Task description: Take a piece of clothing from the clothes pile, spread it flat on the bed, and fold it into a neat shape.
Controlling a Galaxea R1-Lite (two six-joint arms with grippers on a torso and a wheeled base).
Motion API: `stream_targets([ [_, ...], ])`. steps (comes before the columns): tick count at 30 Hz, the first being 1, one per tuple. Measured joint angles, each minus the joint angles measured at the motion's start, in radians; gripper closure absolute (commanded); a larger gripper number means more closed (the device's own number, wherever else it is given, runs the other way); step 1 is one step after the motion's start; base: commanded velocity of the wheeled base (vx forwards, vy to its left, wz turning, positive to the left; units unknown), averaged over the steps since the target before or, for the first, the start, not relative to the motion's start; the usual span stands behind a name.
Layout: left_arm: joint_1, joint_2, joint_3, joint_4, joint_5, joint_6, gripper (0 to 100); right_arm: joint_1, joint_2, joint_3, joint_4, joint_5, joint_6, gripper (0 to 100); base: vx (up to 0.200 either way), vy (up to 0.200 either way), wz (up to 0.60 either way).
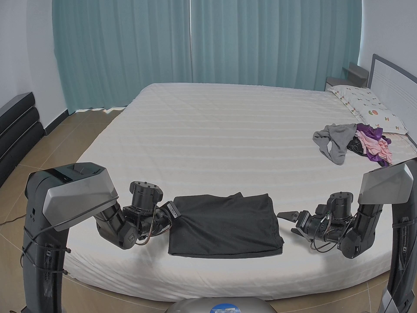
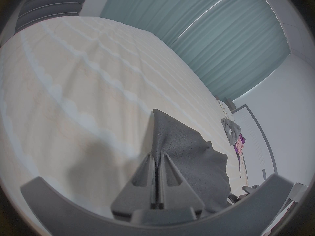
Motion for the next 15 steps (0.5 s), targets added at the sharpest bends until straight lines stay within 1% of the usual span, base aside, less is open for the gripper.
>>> stream_targets([
  [14, 0.003, -0.004, 0.004, 0.000, 0.000, -0.001, 100, 0.000, 0.005, 0.000, 0.000, 0.000, 0.000, 0, 0.000, 0.200, 0.00],
  [15, 0.003, -0.004, 0.004, 0.000, 0.000, -0.001, 100, 0.000, 0.005, 0.000, 0.000, 0.000, 0.000, 0, 0.000, 0.000, 0.00],
])
